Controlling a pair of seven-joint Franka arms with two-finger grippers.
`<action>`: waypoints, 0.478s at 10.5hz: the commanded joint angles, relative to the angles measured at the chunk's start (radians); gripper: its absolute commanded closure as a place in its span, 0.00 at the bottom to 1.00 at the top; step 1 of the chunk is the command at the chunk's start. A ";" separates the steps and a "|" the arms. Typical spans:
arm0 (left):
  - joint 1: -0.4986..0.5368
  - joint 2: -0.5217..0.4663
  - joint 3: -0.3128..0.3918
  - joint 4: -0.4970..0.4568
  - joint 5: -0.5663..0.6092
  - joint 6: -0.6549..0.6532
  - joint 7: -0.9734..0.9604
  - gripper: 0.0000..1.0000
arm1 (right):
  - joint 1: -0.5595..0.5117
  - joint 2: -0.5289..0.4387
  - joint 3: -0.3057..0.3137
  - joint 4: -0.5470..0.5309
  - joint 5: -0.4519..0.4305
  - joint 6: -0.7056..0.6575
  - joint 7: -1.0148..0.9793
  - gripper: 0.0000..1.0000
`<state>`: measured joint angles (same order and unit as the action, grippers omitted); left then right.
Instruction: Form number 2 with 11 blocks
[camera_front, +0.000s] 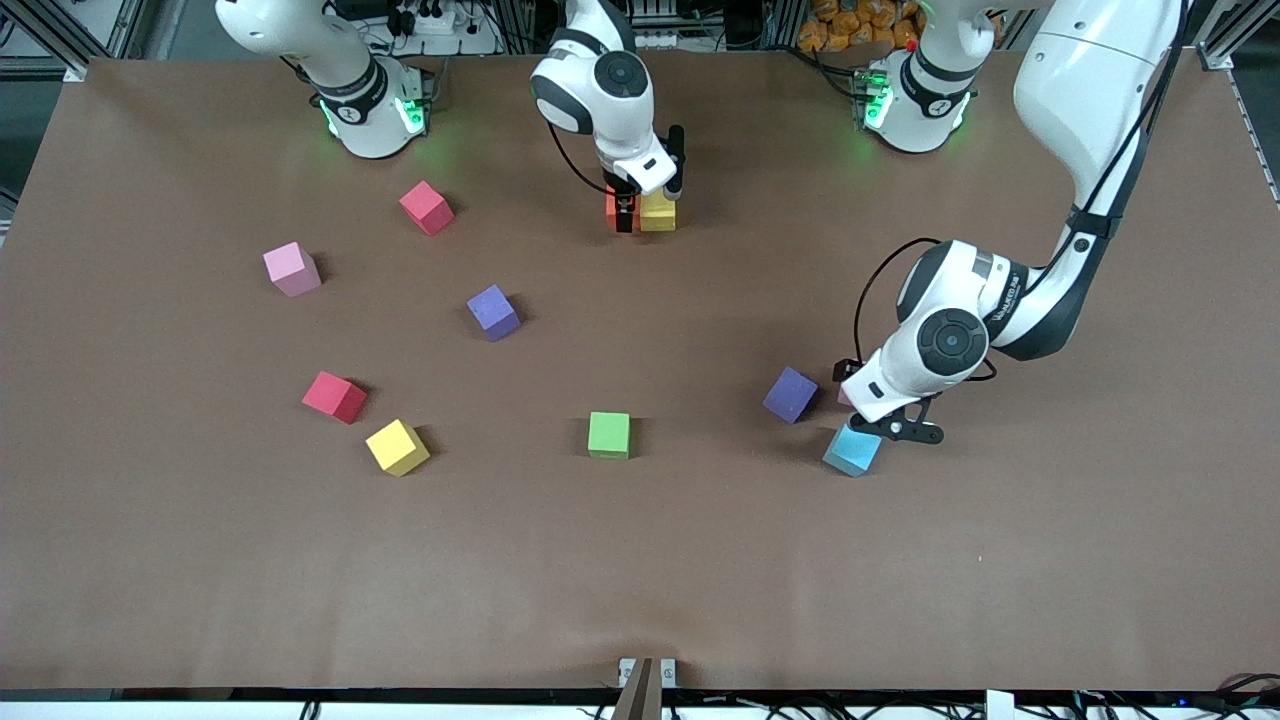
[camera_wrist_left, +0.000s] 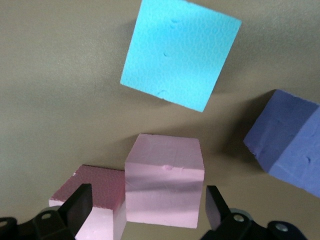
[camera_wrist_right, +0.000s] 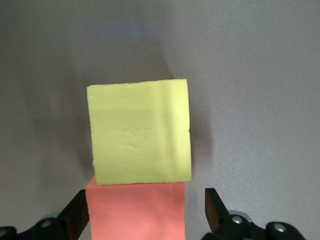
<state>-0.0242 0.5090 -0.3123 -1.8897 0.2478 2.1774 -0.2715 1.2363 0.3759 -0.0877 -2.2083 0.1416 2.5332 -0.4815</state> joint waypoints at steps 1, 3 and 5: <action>0.010 -0.001 -0.010 -0.008 0.008 -0.002 -0.003 0.00 | -0.005 -0.035 0.002 -0.001 0.015 -0.037 0.001 0.00; 0.010 0.014 -0.010 -0.008 0.005 0.002 -0.009 0.00 | -0.005 -0.048 0.002 -0.002 0.015 -0.059 0.003 0.00; 0.010 0.031 -0.010 -0.008 0.004 0.027 -0.023 0.00 | -0.006 -0.061 0.000 -0.002 0.015 -0.080 0.000 0.00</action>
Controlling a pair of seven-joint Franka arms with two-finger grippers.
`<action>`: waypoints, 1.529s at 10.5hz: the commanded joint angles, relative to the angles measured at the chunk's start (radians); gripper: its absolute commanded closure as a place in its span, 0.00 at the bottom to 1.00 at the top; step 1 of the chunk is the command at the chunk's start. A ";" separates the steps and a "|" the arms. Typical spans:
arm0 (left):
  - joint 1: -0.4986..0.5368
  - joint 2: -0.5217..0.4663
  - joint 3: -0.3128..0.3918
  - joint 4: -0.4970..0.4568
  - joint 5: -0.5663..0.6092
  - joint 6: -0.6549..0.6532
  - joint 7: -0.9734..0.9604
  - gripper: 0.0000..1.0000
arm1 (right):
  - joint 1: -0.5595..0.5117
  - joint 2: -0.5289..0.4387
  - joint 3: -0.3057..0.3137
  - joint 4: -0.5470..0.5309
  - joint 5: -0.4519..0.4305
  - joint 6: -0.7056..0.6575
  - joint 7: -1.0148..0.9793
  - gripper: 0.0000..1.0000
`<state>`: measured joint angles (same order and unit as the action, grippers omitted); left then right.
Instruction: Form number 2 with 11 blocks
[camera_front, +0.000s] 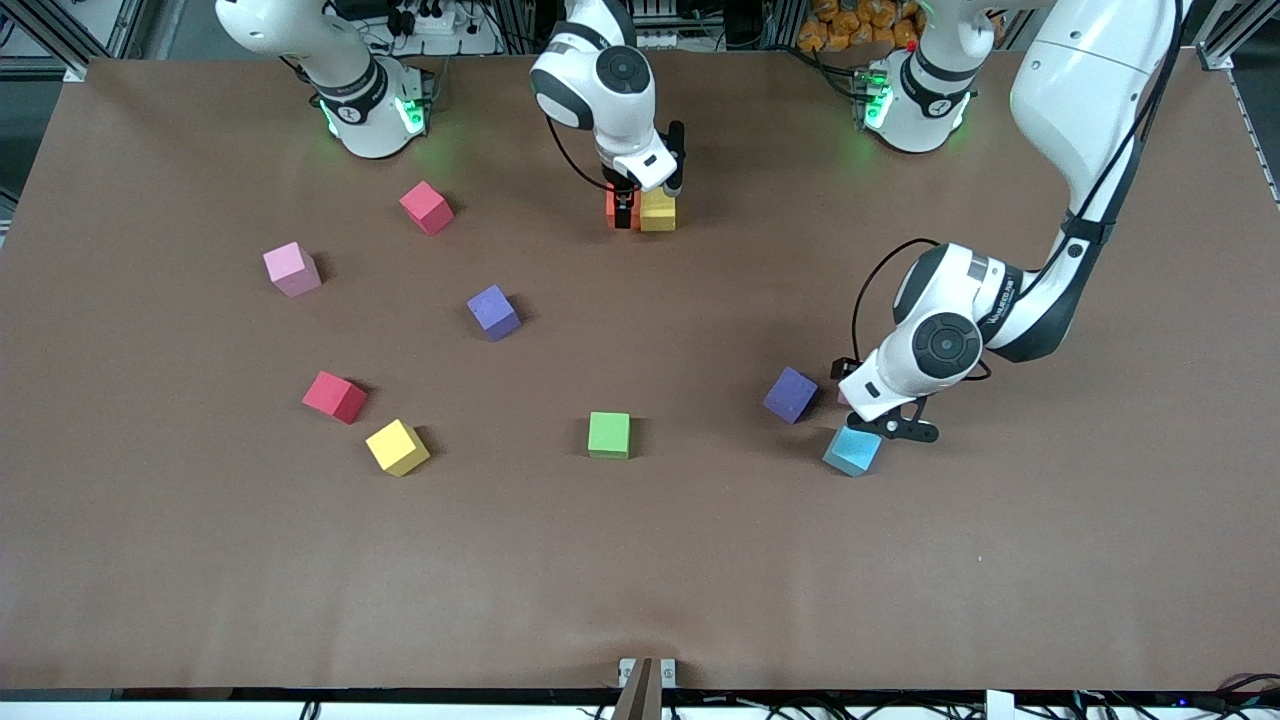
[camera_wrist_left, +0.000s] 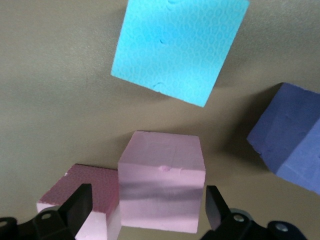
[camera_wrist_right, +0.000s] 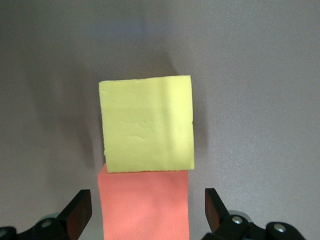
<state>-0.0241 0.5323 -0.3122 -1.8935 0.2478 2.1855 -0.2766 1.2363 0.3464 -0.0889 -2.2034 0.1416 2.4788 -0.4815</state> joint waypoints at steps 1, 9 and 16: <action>0.010 0.011 -0.008 -0.006 0.004 0.023 -0.019 0.00 | -0.008 -0.035 0.001 -0.007 0.015 -0.028 0.000 0.00; 0.010 0.009 -0.011 -0.061 -0.005 0.125 -0.130 0.92 | -0.139 -0.060 -0.003 0.206 0.019 -0.329 0.007 0.00; -0.003 -0.078 -0.103 -0.061 -0.203 0.106 -0.280 0.90 | -0.508 0.025 -0.005 0.390 0.006 -0.325 0.066 0.00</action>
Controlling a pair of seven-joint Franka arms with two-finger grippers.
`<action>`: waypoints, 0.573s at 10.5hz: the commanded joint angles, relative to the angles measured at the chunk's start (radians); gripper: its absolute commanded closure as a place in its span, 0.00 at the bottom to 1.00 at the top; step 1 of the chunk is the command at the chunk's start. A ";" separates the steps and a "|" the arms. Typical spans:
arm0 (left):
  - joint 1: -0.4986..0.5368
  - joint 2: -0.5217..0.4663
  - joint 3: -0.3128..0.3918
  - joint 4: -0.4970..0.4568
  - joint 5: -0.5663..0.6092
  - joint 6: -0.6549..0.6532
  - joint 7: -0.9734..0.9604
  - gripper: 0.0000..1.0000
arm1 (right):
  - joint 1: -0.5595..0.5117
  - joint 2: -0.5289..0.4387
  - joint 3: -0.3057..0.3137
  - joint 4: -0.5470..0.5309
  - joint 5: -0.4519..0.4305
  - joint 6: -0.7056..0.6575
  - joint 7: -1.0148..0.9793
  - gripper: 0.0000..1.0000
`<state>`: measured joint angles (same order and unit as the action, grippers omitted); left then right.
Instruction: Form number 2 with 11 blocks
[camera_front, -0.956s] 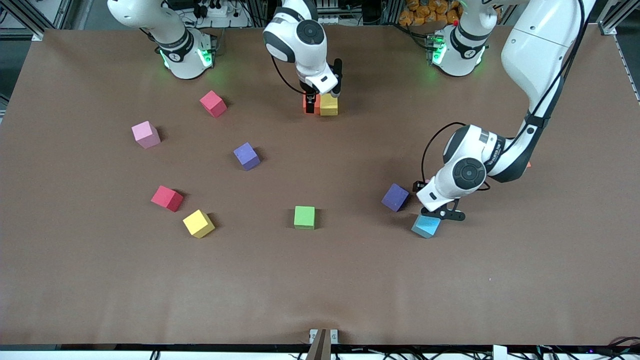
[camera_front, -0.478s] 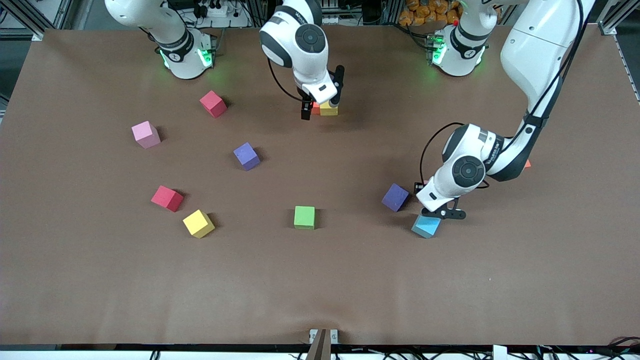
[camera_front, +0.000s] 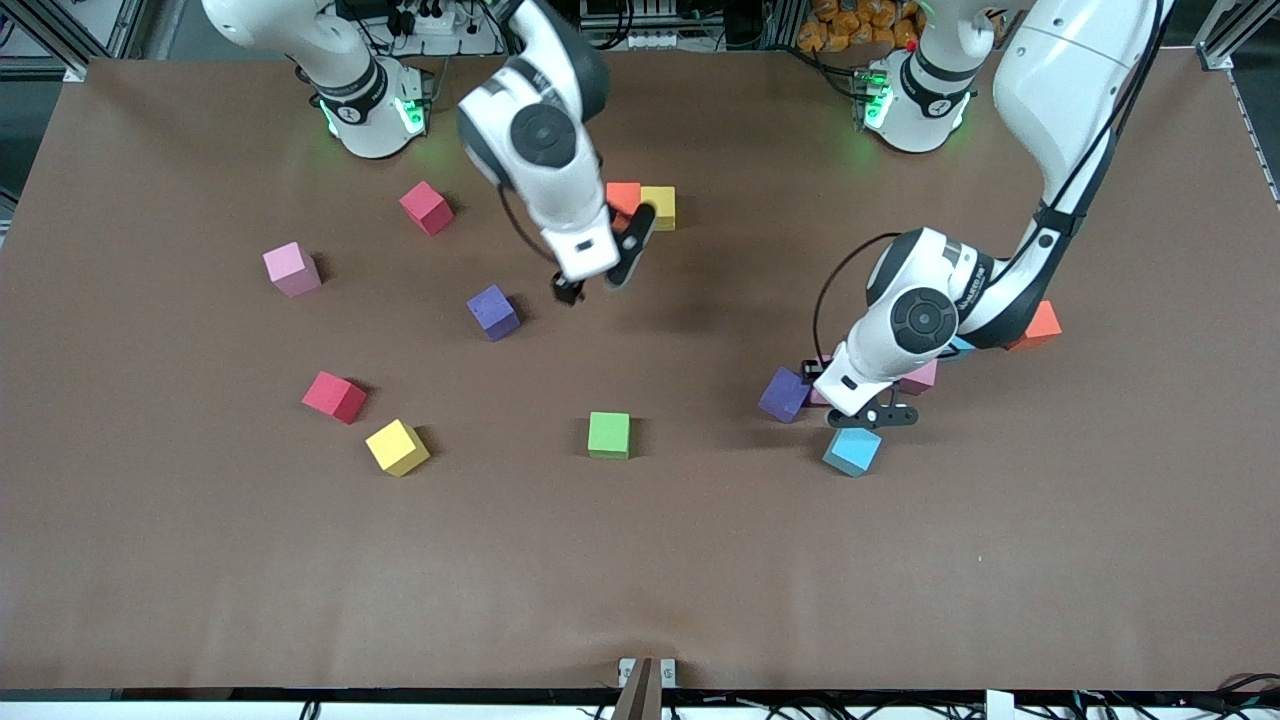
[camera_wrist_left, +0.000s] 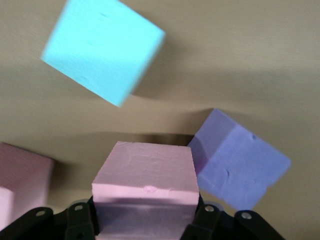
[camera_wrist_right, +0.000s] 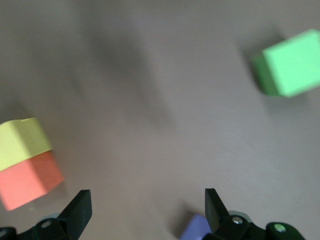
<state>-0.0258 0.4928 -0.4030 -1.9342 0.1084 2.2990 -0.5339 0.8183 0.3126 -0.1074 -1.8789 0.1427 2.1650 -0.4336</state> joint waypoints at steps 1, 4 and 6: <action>0.006 -0.039 -0.055 -0.020 -0.093 -0.007 -0.055 0.90 | -0.134 0.083 0.014 0.108 0.006 -0.019 0.025 0.00; 0.009 -0.037 -0.167 -0.017 -0.096 -0.016 -0.300 0.90 | -0.253 0.164 0.015 0.193 0.012 -0.014 0.105 0.00; 0.029 -0.043 -0.256 -0.008 -0.096 -0.091 -0.456 0.90 | -0.321 0.192 0.015 0.248 0.015 -0.016 0.110 0.00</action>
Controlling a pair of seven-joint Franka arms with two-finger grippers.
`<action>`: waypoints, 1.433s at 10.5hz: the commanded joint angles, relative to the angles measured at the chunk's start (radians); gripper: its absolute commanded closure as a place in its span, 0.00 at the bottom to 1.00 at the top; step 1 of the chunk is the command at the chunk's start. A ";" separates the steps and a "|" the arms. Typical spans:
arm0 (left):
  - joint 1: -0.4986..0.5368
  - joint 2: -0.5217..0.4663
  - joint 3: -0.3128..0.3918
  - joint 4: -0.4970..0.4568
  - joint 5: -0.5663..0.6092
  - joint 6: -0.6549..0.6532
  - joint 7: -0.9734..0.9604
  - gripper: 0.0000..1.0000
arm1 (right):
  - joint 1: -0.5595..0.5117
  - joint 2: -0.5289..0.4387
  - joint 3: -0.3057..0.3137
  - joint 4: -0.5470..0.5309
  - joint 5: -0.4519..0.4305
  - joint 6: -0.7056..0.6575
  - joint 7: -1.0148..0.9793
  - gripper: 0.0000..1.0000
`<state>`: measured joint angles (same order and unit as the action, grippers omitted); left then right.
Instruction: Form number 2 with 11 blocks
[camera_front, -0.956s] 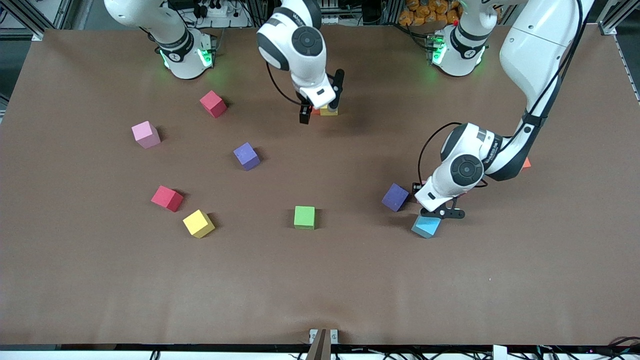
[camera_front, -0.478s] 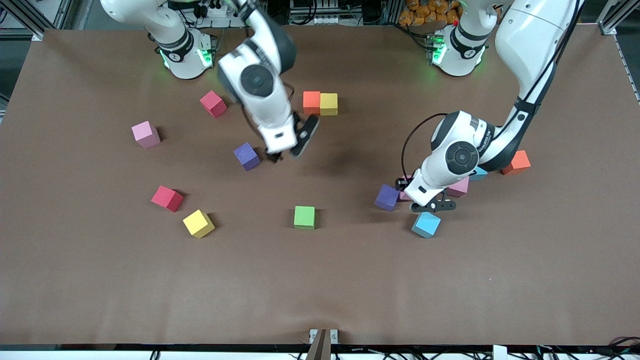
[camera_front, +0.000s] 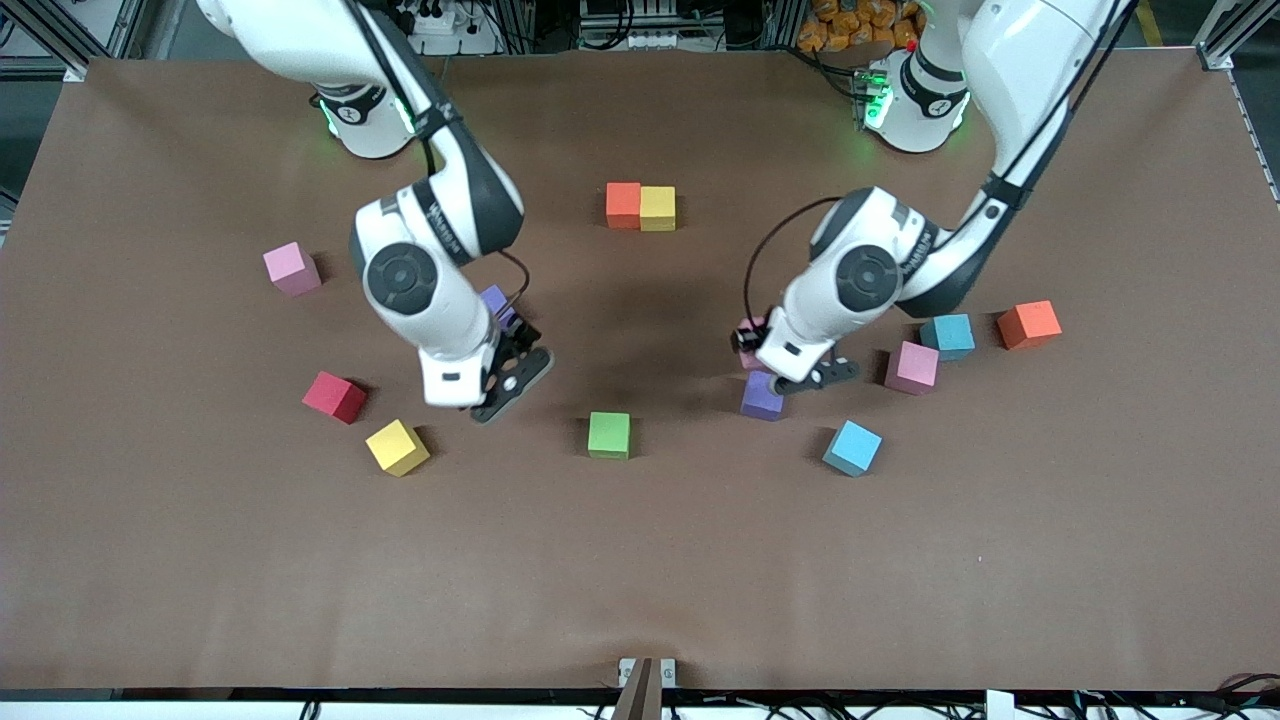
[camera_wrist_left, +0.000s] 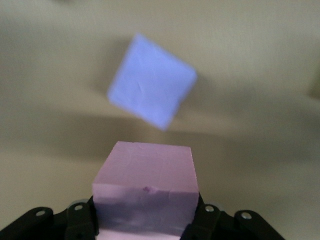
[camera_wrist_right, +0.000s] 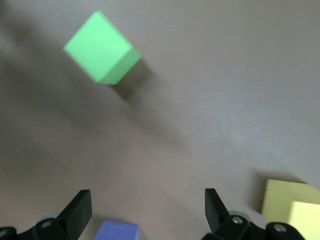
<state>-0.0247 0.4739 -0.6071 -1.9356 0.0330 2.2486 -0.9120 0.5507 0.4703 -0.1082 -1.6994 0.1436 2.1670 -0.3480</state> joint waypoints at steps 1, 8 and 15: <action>0.043 -0.029 -0.083 -0.011 -0.021 -0.081 -0.083 0.90 | -0.067 0.042 0.016 0.075 0.014 -0.015 0.023 0.00; -0.021 -0.035 -0.121 -0.013 -0.027 -0.124 -0.264 0.90 | -0.084 0.185 0.018 0.185 0.011 0.039 0.119 0.00; -0.043 -0.023 -0.118 0.038 -0.125 -0.113 -0.601 0.93 | -0.071 0.186 0.021 0.188 0.016 0.066 0.233 0.00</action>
<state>-0.0492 0.4600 -0.7297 -1.9008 -0.0727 2.1381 -1.4259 0.4786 0.6462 -0.0913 -1.5336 0.1482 2.2365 -0.1445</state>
